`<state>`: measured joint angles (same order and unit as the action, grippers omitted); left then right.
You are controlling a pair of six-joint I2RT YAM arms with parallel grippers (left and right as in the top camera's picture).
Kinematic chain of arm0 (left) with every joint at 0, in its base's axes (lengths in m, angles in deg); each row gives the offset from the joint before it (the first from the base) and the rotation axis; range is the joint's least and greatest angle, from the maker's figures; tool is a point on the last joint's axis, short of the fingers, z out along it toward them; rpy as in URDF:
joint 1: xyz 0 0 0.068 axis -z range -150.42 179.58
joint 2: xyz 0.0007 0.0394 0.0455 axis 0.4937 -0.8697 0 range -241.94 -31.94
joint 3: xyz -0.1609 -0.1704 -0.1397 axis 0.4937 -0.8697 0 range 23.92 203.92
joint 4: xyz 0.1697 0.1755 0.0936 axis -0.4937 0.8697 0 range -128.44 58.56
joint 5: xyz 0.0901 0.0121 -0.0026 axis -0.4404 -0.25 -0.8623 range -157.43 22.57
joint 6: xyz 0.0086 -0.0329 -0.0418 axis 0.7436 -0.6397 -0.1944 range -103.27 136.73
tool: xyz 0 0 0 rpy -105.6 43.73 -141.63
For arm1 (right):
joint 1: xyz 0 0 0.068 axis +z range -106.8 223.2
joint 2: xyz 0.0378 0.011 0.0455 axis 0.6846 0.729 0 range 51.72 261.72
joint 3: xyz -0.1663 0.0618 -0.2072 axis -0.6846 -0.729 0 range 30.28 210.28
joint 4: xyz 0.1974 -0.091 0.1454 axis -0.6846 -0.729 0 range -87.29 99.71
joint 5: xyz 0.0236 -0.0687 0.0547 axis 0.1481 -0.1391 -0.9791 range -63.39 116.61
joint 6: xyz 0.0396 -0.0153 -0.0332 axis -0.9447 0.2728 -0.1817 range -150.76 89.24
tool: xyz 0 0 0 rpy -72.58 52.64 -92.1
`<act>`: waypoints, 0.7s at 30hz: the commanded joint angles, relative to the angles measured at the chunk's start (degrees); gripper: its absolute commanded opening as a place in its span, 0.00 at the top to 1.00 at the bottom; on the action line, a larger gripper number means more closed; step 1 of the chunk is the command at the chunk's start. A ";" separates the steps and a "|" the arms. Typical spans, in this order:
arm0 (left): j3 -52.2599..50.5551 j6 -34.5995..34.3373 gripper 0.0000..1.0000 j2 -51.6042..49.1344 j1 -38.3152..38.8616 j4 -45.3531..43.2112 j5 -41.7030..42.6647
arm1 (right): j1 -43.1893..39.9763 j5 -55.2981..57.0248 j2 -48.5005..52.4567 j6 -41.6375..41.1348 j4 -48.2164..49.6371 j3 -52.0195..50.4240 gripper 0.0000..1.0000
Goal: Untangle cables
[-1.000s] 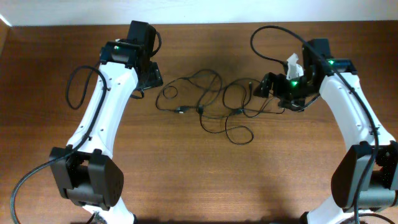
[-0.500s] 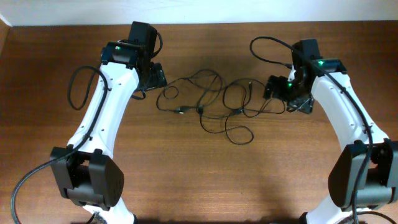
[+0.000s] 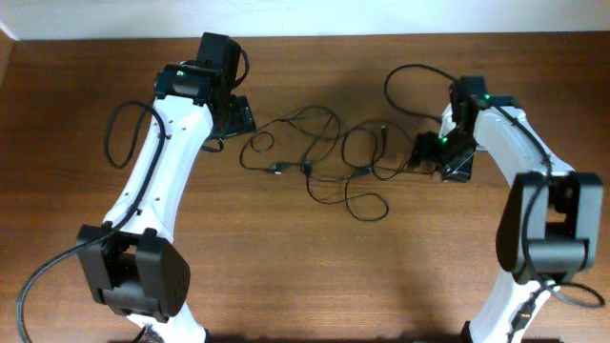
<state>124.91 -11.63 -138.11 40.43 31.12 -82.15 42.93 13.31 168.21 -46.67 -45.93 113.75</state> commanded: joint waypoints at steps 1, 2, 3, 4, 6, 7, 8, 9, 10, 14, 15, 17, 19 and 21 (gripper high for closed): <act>-0.57 -0.33 0.01 1.99 -0.04 -0.09 0.61 | 0.31 -4.76 1.20 0.50 0.68 -0.52 0.63; -0.57 -0.33 0.01 1.99 -0.04 -0.09 0.61 | 0.31 -5.05 1.07 0.50 0.72 -0.33 0.85; -0.57 -0.33 0.01 1.99 -0.04 -0.07 0.61 | 0.20 -6.25 0.90 0.50 0.52 0.20 0.96; -0.57 -0.33 0.01 1.99 -0.04 -0.09 0.61 | 0.17 -7.28 0.59 0.50 0.31 0.70 0.96; -0.57 -0.33 0.01 1.99 -0.04 -0.09 0.63 | 0.15 -9.22 -0.57 0.52 -0.70 2.58 0.96; -0.57 -0.31 0.01 1.99 -0.04 -0.07 0.63 | 0.15 -9.90 -1.53 0.55 -1.64 4.13 0.96; -0.57 -0.31 0.01 1.99 -0.04 -0.07 0.70 | 0.20 -10.51 -2.64 0.72 -2.71 6.03 0.96; -0.57 -0.31 0.01 1.99 -0.04 -0.07 1.03 | 0.26 -10.51 -4.20 0.74 -4.61 8.83 0.96; -0.57 -0.31 0.01 1.99 -0.04 -0.07 1.05 | 0.28 -10.54 -5.35 0.96 -6.01 10.84 0.96; -0.57 -0.31 0.01 1.99 -0.04 -0.15 1.03 | 0.31 -10.51 -11.65 2.38 -12.66 21.97 0.96; -0.57 -0.31 0.01 1.97 -0.04 -0.26 1.03 | 0.31 -10.54 -13.60 2.62 -13.97 25.14 0.96; -0.57 -0.31 0.01 1.95 -0.04 -0.33 1.05 | 0.31 -10.75 -16.87 2.62 -14.97 30.25 0.96; -0.57 -0.31 0.01 1.92 -0.04 -0.33 1.05 | 0.31 -12.07 -20.46 2.62 -14.21 34.62 0.96; -0.57 -0.31 0.01 1.92 -0.04 -0.33 1.05 | 0.31 -13.31 -23.69 2.58 -12.41 38.32 0.96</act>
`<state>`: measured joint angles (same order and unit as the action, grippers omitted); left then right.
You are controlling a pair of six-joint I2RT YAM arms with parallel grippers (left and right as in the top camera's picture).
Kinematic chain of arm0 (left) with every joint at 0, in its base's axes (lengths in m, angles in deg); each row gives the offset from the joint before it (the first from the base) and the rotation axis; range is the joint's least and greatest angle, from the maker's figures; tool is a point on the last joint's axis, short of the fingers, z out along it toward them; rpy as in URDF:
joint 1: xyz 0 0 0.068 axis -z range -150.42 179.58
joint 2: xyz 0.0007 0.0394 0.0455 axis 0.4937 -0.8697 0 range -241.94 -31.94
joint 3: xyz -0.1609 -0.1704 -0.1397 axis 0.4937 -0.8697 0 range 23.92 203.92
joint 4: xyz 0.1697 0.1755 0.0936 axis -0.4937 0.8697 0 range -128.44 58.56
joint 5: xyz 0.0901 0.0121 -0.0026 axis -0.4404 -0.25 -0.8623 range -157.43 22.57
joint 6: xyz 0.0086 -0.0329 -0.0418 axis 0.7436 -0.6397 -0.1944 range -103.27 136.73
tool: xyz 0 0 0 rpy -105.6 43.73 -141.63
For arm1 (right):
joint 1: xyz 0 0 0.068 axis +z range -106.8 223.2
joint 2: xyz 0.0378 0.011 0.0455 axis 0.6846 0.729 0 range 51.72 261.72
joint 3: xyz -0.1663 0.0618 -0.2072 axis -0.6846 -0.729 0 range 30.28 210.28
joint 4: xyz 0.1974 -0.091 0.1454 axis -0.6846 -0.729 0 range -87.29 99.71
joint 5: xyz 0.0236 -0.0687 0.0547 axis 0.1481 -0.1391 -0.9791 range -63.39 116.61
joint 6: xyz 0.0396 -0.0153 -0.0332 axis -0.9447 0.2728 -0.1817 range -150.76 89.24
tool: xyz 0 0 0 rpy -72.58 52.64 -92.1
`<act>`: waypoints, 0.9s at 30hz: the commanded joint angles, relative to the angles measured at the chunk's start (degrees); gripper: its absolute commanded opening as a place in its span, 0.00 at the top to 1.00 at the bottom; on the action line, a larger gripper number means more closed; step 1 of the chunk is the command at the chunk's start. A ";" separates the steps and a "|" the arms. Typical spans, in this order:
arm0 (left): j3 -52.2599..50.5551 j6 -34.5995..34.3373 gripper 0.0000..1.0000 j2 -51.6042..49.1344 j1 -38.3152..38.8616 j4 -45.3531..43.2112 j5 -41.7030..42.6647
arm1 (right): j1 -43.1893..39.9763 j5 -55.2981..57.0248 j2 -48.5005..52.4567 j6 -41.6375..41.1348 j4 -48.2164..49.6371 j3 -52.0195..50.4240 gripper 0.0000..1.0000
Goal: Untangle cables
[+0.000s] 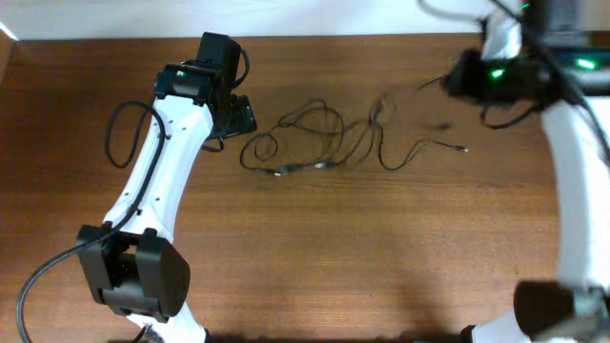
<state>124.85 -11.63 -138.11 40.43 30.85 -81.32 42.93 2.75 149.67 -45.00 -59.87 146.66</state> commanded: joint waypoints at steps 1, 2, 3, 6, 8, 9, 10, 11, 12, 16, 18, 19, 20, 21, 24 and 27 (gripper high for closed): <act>-0.50 -0.31 0.01 1.92 -0.04 -0.07 0.22 | 0.31 -2.71 -6.86 0.66 2.64 7.10 0.96; -0.50 -0.31 0.01 1.92 -0.04 -0.07 0.22 | 0.31 -2.73 -8.00 0.46 3.48 8.02 0.96; -0.50 -0.31 0.01 1.92 -0.04 -0.07 0.22 | 0.31 -2.75 -9.70 0.28 4.74 8.98 0.96; -0.50 -0.31 0.01 1.90 -0.04 -0.07 0.24 | 0.31 -4.50 -13.31 -1.31 7.52 9.33 0.96; -0.50 -0.33 0.01 1.90 -0.04 -0.09 0.24 | 0.31 -5.22 -14.05 -3.72 8.46 9.33 0.96; -0.50 -0.31 0.01 1.90 -0.04 -0.22 0.59 | 0.31 -6.56 -14.14 -5.95 9.40 9.33 0.96; -0.50 -0.33 0.01 1.90 -0.04 -0.31 1.25 | 0.31 -8.35 -14.08 -7.30 10.25 9.31 0.96; -0.50 -0.31 0.01 1.90 -0.04 -0.63 2.84 | 0.31 -10.49 -13.75 -8.55 11.10 9.31 0.96; -0.50 -0.28 0.01 1.90 -0.04 -0.87 4.70 | 0.31 -12.96 -13.40 -9.25 12.04 9.31 0.96; -0.50 1.22 0.01 1.90 -0.04 -1.70 13.31 | 0.31 -18.53 -11.93 -9.22 14.53 9.31 0.96; -0.50 4.96 0.01 1.90 -0.04 -2.93 18.08 | 0.31 -17.90 -11.41 -9.22 14.53 9.31 0.96; -0.50 8.92 0.01 1.90 -0.04 -4.33 23.85 | 0.31 -17.90 -10.58 -9.22 14.34 9.31 0.96; -0.50 11.19 0.01 1.90 -0.04 -5.18 28.09 | 0.31 -17.70 -10.05 -9.22 13.94 9.29 0.96; -0.50 13.33 0.01 1.90 -0.04 -5.81 31.74 | 0.31 -17.44 -9.53 -9.22 13.35 9.29 0.96; -0.50 20.46 0.01 1.90 -0.04 -7.89 42.86 | 0.31 -9.86 -7.54 -15.76 8.46 9.27 0.96; -0.50 22.01 0.01 1.90 -0.02 -9.07 46.31 | 0.31 -12.20 -5.25 -22.49 5.84 9.27 0.96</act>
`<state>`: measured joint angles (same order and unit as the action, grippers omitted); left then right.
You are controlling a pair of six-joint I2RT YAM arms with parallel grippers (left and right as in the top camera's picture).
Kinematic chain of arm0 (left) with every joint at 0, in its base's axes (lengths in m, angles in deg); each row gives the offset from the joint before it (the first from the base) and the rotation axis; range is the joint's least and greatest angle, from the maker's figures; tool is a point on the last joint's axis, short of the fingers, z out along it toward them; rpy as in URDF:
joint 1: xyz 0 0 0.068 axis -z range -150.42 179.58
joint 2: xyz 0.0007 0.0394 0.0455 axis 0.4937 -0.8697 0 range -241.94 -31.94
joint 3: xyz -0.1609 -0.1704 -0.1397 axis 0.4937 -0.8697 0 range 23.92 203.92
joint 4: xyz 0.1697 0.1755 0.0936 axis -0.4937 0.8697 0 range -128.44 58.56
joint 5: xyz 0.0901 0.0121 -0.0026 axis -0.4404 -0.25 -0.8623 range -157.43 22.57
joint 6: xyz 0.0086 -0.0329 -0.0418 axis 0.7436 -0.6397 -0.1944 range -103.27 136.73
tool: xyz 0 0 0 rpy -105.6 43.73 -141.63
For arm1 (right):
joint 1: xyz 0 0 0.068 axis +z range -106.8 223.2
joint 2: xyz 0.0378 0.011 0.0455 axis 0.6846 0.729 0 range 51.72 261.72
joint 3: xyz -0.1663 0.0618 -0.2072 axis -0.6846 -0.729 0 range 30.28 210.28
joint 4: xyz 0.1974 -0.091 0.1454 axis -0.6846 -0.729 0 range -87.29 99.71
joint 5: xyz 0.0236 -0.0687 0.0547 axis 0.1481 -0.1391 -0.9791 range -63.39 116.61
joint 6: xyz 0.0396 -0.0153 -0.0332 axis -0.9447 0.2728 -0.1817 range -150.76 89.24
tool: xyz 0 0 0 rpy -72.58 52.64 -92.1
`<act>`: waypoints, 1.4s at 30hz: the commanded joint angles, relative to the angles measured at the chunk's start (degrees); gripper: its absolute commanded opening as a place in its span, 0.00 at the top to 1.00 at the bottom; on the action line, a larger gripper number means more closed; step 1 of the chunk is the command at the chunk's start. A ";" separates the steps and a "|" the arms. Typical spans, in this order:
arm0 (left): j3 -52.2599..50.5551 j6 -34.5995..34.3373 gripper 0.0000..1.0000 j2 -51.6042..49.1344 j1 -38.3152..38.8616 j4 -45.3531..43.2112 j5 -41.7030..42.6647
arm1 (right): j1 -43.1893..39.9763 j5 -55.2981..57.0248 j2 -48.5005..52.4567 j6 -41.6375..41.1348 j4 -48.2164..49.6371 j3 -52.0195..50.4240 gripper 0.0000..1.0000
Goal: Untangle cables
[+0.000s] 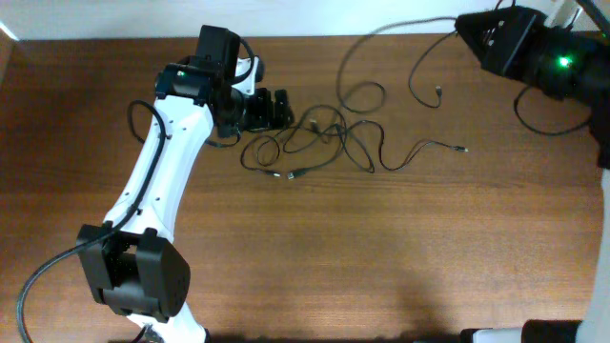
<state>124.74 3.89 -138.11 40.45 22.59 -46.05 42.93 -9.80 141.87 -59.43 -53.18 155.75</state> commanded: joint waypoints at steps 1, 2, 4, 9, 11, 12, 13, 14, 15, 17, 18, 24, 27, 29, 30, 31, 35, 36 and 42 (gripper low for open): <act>-0.39 6.54 0.01 1.90 -0.07 -0.85 12.11 | 0.31 -3.45 3.21 -8.04 -0.07 0.17 0.96; -0.39 6.58 0.00 1.90 -0.07 -0.85 13.09 | 0.31 -8.55 3.93 -8.02 1.57 0.17 0.96; -0.39 11.28 0.00 1.90 -0.04 -0.83 19.26 | 0.31 -15.41 5.11 -8.04 5.42 0.17 0.96; -0.37 23.52 0.01 1.90 -0.07 -1.44 37.53 | 0.31 -15.23 6.47 -8.09 3.96 0.15 0.96; -0.31 28.06 0.01 2.03 -0.07 -2.40 44.17 | 0.33 -13.00 6.78 -8.28 1.03 0.13 0.96; -0.15 28.79 0.01 2.08 -0.07 -3.32 45.22 | 0.35 -10.84 6.78 -8.28 -0.52 0.00 0.96; 0.17 28.79 0.01 2.34 -0.07 -4.44 44.76 | 0.48 -8.24 6.78 -8.28 -2.14 -0.07 0.96; 0.66 28.74 0.01 2.51 -0.07 -5.27 43.56 | 0.70 -5.31 6.78 -8.28 -3.93 -0.07 0.96; 1.62 28.57 0.01 2.99 -0.07 -5.51 41.44 | 0.85 -3.30 6.78 -8.28 -5.40 -0.07 0.96; 4.15 25.86 0.01 4.07 0.00 -5.49 35.43 | 1.49 -0.85 6.78 -8.26 -7.06 -0.11 0.96; 5.88 24.59 0.01 4.92 0.00 -5.46 32.02 | 1.92 -0.15 6.78 -8.26 -7.28 -0.22 0.96; 12.35 24.15 0.02 9.14 2.73 -5.31 28.04 | 6.84 2.23 7.78 -8.33 -6.69 -0.22 0.96; 12.35 28.57 0.08 9.90 6.43 -5.16 26.14 | 9.09 2.14 9.11 -11.56 -6.58 -0.22 0.96; 12.35 29.53 0.00 9.88 9.09 -5.18 19.56 | 9.55 0.74 9.99 -12.35 -6.49 -0.22 0.96; 12.35 29.68 0.00 9.88 10.27 -5.18 15.67 | 9.53 -1.14 10.43 -12.33 -6.40 -0.22 0.96; 12.35 30.16 0.00 9.88 11.06 -5.20 13.99 | 9.53 -2.86 10.69 -12.33 -6.27 -0.22 0.96; 12.35 35.39 0.01 9.88 13.27 -5.27 14.25 | 9.53 -8.22 10.73 -12.35 -4.31 -0.22 0.96; 12.35 37.31 0.01 9.88 13.86 -5.29 13.55 | 9.53 -10.03 10.73 -12.35 -3.50 -0.22 0.96; 12.35 39.76 0.01 9.88 14.75 -8.15 4.37 | 9.55 -17.75 10.73 -12.35 -2.86 -0.22 0.96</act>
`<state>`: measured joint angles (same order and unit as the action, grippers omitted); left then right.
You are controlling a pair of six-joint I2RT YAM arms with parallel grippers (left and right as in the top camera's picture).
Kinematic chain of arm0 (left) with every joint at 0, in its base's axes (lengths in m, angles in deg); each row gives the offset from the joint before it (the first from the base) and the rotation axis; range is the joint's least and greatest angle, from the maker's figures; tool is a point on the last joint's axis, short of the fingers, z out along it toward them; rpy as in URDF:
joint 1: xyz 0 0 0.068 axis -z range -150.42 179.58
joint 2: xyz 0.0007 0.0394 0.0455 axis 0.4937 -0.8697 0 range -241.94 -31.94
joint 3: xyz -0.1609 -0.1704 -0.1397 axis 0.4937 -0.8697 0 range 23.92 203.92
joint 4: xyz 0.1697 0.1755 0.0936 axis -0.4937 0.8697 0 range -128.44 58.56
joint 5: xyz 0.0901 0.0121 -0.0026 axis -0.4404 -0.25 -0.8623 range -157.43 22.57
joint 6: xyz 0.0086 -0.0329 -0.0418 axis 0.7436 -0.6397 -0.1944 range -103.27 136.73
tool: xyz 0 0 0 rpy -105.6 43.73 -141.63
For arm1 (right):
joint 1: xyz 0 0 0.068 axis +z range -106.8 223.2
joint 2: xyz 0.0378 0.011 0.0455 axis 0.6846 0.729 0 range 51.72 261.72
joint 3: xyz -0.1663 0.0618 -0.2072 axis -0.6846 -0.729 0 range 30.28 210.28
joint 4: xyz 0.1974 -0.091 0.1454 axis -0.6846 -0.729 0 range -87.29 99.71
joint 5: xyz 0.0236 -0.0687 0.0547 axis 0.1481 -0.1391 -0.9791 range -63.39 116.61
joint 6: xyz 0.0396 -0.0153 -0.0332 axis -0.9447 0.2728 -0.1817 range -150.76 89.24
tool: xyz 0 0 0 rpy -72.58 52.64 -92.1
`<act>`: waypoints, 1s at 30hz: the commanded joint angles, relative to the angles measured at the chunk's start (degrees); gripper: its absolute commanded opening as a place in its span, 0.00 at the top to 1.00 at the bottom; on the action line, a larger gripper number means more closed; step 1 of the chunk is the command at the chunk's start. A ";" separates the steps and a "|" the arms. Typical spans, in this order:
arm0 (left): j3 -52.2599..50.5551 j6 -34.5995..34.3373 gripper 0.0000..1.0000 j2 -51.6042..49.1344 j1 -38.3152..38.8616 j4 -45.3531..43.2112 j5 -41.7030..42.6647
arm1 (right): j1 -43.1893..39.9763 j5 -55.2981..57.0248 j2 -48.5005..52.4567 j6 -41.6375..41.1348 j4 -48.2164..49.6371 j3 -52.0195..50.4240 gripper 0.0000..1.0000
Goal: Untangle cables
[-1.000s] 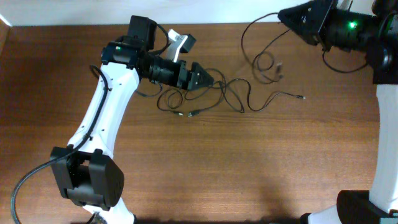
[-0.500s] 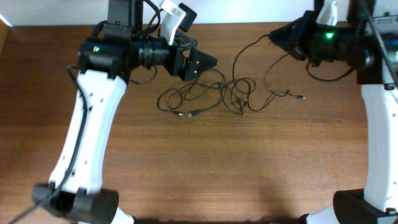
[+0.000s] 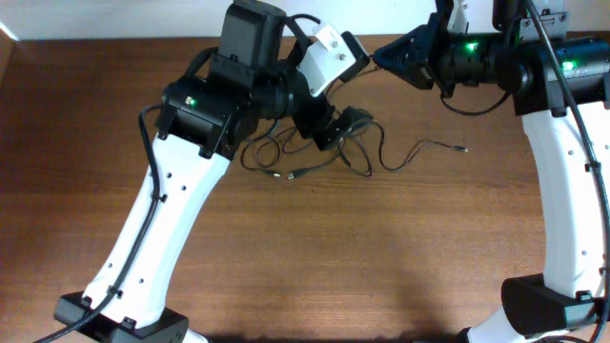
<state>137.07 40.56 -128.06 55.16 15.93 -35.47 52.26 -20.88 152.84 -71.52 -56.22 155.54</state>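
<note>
The thin black cables [image 3: 305,157] lie tangled on the brown table, with one free strand ending in a plug [image 3: 461,149] at the right. My left gripper [image 3: 331,126] is raised high and hangs over the right part of the tangle, next to a lifted loop [image 3: 358,118]. Its dark fingers hide whether they are open or shut. My right gripper [image 3: 383,53] is high at the back and points left with its fingers drawn to a point. The cable it holds is barely visible.
The left arm's white links [image 3: 162,210] cross the left half of the table. The right arm [image 3: 562,162] stands along the right edge. The table's back edge meets a pale wall [image 3: 114,19].
My left arm has risen far toward the camera and moved right, from beside the tangle's left end to over its right part. The right gripper has moved left and turned to point left.
At first both grippers were low at the two ends of the tangle. Then the right gripper was up at the back right with the cables stretched out. Later it held a strand high while the left gripper reached in. Now both grippers are high over the tangle.
</note>
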 commanded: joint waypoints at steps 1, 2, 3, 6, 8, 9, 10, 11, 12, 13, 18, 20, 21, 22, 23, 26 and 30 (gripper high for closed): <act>0.02 3.08 0.01 -0.17 0.04 -2.38 -6.54 | 0.22 -7.52 -0.24 -0.26 0.17 0.00 0.96; 0.00 3.06 0.01 -0.17 0.04 -3.32 -7.02 | 0.22 -8.44 -0.24 -0.26 0.17 0.00 0.96; 0.02 3.06 0.01 -0.17 0.02 -4.50 -7.74 | 0.22 -9.35 -0.24 -0.26 0.15 0.00 0.96; 0.00 3.06 0.01 -0.17 0.04 -6.21 -10.23 | 0.22 -12.57 -0.24 -0.26 0.15 0.00 0.96; 0.00 3.06 0.01 -0.17 0.04 -6.45 -11.67 | 0.22 -15.04 -0.24 -0.26 0.17 0.00 0.96; 0.00 3.06 0.02 -0.17 0.02 -6.38 -11.89 | 0.22 -15.78 -0.24 -0.26 0.17 0.00 0.96; 0.00 3.06 0.05 -0.17 0.02 -6.38 -11.89 | 0.22 -15.78 -0.24 -0.26 0.17 0.00 0.96; 0.00 3.06 0.07 -0.17 0.04 -6.40 -11.87 | 0.22 -15.76 -0.24 -0.26 0.17 0.02 0.96; 0.00 3.04 0.11 -0.17 0.04 -6.40 -11.85 | 0.22 -15.76 -0.24 -0.24 0.17 0.00 0.96; 0.00 3.04 0.16 -0.17 0.04 -6.40 -11.87 | 0.22 -15.76 -0.24 -0.24 0.17 0.00 0.96; 0.00 2.62 0.42 -0.17 0.04 -6.40 -11.76 | 0.33 -15.76 -0.24 -0.24 0.15 0.00 0.96; 0.00 2.62 0.54 -0.17 0.04 -6.40 -10.82 | 0.33 -15.76 -0.24 -0.24 0.15 0.00 0.96; 0.02 2.62 0.61 -0.17 0.04 -6.40 -9.94 | 0.31 -15.76 -0.24 -0.26 0.15 0.00 0.96; 0.00 2.62 0.61 -0.17 0.04 -6.40 -9.01 | 0.33 -15.76 -0.24 -0.24 0.15 0.00 0.96; 0.00 2.62 0.61 -0.17 0.04 -6.43 -7.61 | 0.33 -15.76 -0.24 -0.24 0.15 0.00 0.96; 0.00 2.62 0.62 -0.17 0.04 -6.80 -4.83 | 0.33 -15.78 -0.24 -0.24 0.15 0.00 0.96; 0.00 2.62 0.80 -0.17 0.04 -7.23 -4.31 | 0.33 -15.76 -0.24 -0.24 0.15 0.00 0.96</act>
<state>137.07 42.97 -128.06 55.23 9.02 -42.18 52.26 -35.26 152.84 -71.98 -56.24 155.54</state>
